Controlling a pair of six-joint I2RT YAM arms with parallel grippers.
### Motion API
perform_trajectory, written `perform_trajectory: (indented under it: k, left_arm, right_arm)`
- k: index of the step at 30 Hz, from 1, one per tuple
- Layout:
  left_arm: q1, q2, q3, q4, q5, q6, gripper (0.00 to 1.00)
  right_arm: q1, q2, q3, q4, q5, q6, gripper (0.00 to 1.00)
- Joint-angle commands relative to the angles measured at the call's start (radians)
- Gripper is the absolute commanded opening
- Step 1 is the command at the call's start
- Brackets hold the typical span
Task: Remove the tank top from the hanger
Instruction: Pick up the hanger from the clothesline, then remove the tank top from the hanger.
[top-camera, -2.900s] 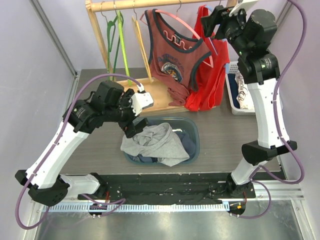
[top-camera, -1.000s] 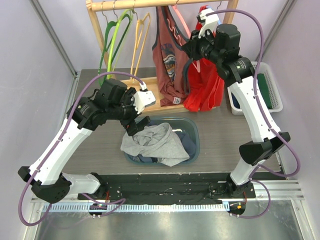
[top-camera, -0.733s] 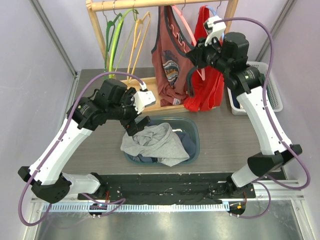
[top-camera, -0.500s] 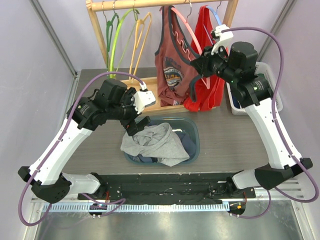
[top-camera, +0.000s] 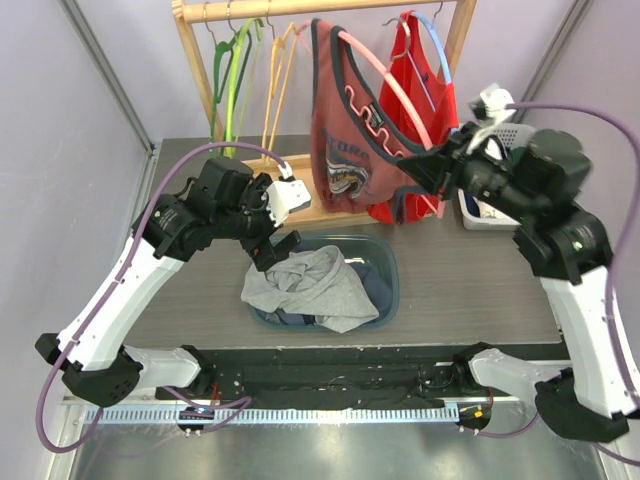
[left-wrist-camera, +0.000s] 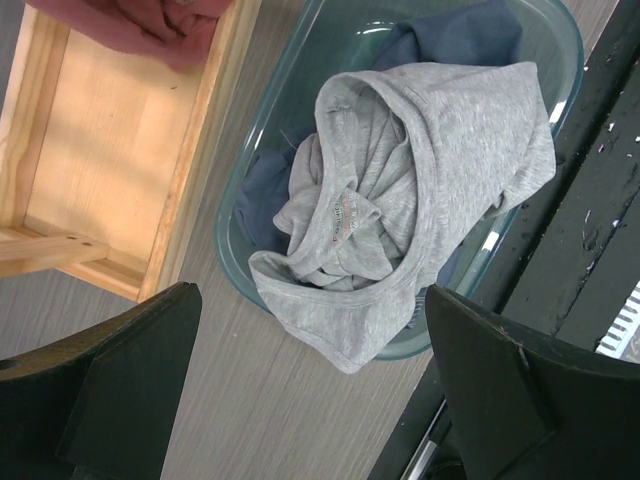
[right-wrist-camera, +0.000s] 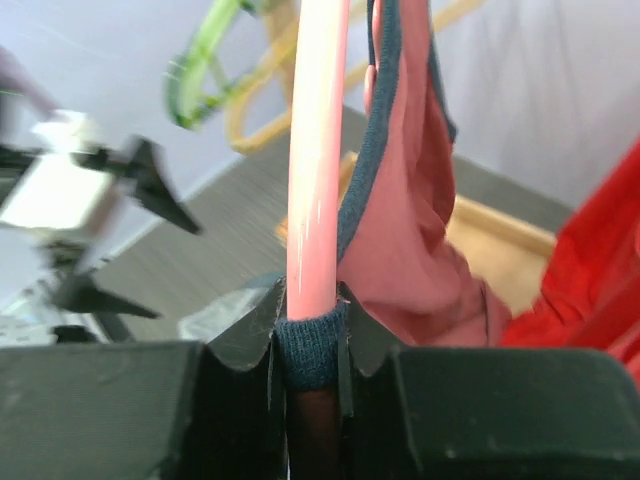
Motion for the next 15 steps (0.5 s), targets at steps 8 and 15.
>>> perform_trajectory:
  k: [8,15]
  left_arm:
    - [0.007,-0.016,0.031,0.044,0.025,-0.022,1.00]
    - [0.011,-0.020,0.031,0.044,0.036,-0.027,1.00]
  right_arm:
    - [0.005,-0.107,0.340,0.186,-0.238,0.060,0.01]
    - [0.005,-0.125,0.399,0.169,-0.215,0.049,0.01]
